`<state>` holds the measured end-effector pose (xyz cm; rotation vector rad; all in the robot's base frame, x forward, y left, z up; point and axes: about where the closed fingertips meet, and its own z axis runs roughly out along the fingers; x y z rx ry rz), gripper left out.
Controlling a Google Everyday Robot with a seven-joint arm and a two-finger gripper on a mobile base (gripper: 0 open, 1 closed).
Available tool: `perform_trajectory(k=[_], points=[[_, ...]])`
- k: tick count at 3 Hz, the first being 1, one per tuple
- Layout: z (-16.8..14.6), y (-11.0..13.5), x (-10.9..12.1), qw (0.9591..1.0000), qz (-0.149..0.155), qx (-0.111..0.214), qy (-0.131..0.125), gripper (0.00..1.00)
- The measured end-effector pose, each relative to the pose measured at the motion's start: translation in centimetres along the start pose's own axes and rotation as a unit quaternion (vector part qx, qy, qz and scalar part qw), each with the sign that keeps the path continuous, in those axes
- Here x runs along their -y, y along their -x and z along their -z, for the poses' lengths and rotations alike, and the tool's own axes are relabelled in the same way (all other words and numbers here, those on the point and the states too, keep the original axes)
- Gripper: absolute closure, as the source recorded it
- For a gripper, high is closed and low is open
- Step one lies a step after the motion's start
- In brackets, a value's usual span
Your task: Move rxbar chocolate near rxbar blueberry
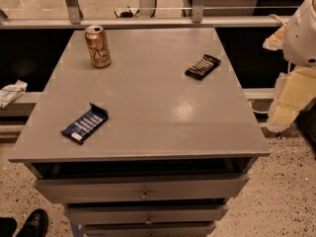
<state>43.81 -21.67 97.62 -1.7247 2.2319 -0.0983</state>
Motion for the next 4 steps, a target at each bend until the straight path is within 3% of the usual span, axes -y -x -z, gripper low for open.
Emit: perform_trajectory(k=[2, 4], points=[[-0.3, 0.2, 0.4, 0.9999, 0.002, 0.013, 0.001, 0.00], [-3.6, 2.5, 4.9, 0.9967, 0.000, 0.080, -0.014, 0.00]])
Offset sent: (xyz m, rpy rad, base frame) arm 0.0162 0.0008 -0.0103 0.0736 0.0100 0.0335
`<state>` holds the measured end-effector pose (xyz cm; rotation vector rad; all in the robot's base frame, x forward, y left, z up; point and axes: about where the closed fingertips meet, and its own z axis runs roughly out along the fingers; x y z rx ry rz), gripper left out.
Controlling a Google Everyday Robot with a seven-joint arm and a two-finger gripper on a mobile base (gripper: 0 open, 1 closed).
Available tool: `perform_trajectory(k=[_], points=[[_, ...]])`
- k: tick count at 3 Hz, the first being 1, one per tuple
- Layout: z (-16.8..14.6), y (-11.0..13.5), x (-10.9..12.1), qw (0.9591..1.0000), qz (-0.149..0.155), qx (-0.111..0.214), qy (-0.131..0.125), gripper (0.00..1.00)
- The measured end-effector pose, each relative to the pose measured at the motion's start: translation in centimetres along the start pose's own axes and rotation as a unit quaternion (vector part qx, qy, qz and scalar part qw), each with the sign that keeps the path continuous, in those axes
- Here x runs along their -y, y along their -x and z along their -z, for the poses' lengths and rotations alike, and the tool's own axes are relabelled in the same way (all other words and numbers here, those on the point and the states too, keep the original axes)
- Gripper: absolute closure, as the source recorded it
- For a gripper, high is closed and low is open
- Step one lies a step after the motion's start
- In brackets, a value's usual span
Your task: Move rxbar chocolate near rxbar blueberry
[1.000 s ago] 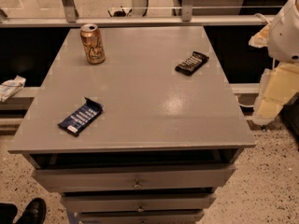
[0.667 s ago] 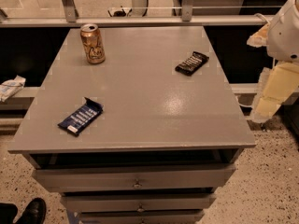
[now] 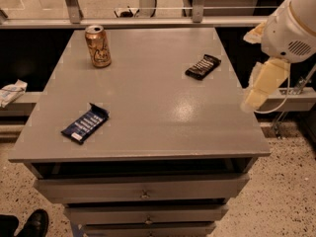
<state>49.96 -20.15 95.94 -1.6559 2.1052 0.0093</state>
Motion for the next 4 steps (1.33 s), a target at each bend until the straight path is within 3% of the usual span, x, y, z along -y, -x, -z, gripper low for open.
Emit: perform_trajectory(k=[2, 4], points=[[-4.8, 4.0, 5.6, 0.9953, -0.021, 0.085, -0.042, 0.00], [-11.1, 5.8, 10.5, 0.9865, -0.092, 0.121, -0.061, 0.00]])
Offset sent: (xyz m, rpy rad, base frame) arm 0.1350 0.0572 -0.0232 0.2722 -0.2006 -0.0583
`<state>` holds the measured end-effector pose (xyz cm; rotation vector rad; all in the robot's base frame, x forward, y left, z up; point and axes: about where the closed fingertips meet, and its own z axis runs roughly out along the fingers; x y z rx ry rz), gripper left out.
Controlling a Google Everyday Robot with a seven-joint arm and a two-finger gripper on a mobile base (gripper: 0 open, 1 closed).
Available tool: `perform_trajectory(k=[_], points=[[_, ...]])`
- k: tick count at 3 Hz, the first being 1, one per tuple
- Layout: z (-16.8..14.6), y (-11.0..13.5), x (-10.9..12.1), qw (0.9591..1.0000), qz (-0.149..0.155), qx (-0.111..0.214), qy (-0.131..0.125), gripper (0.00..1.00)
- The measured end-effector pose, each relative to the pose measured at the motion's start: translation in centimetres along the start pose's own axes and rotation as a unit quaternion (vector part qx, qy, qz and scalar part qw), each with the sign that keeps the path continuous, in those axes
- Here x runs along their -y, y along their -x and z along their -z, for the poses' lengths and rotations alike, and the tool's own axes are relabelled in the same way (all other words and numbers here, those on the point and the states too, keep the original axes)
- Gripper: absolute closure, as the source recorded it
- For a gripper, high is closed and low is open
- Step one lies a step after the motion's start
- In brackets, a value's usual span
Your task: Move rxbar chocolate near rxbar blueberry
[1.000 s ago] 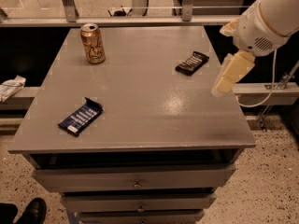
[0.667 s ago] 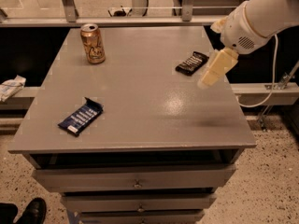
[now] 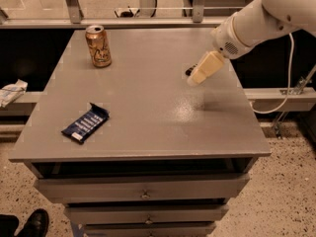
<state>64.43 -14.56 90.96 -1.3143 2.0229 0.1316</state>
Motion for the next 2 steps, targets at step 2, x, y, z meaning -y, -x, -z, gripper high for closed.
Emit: perform_trajectory(k=[2], points=[[-5.8, -2.0, 1.6, 0.9985, -0.052, -0.018, -0.008, 0.00]])
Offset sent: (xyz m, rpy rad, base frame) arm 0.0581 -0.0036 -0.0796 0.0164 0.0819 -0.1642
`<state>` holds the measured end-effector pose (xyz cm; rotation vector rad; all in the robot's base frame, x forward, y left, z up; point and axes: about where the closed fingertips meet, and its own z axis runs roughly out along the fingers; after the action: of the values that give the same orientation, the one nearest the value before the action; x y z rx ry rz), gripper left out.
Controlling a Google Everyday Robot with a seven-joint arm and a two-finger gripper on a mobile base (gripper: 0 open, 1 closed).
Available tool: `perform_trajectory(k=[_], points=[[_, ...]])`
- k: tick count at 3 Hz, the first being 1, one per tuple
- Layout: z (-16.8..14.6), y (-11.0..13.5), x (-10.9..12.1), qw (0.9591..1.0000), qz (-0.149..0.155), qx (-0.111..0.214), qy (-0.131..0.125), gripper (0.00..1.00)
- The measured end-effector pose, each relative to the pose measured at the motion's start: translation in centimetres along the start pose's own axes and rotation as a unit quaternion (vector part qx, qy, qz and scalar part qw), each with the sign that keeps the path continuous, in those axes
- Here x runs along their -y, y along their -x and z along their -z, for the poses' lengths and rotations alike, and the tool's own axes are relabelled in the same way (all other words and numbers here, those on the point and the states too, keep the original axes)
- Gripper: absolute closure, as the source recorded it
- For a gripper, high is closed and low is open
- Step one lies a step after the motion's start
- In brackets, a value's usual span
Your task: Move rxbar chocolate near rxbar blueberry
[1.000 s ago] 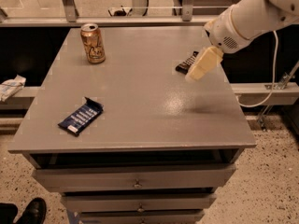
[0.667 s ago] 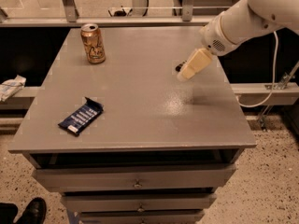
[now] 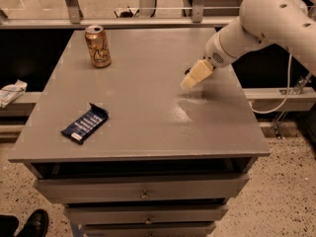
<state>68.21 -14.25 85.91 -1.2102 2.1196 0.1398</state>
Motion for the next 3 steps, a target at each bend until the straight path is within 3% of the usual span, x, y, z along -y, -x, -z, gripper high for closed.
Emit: perform_trajectory(k=[1, 3], points=[[-1.6, -1.0, 1.1, 0.9997, -0.022, -0.010, -0.005, 0.14], [-1.9, -1.0, 3.3, 0.9989, -0.043, -0.018, -0.011, 0.61]])
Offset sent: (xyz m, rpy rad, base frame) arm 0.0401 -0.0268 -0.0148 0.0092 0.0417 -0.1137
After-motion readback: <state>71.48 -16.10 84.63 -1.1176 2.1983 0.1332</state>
